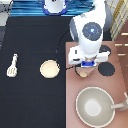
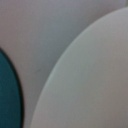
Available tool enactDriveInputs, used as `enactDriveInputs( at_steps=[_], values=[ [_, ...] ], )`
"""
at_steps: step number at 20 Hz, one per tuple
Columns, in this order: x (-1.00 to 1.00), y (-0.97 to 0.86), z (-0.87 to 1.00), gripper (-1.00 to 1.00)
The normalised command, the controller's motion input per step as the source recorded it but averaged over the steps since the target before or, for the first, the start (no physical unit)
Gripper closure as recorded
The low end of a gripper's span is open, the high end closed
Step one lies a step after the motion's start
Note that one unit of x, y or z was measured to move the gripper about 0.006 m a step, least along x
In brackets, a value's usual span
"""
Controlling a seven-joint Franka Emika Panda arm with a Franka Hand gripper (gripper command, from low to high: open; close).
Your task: Take the lid off the pot, put the pot on the plate, and use the tool to push the pot to the front of the table.
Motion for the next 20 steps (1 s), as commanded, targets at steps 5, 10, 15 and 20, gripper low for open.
enactDriveInputs(
  at_steps=[5, 10, 15, 20],
  values=[
    [-0.65, -0.1, 0.76, 1.0],
    [-0.76, -0.3, 0.89, 1.0],
    [-0.81, -0.23, 0.76, 1.0],
    [-0.93, -0.07, 0.14, 1.0]
  ],
)
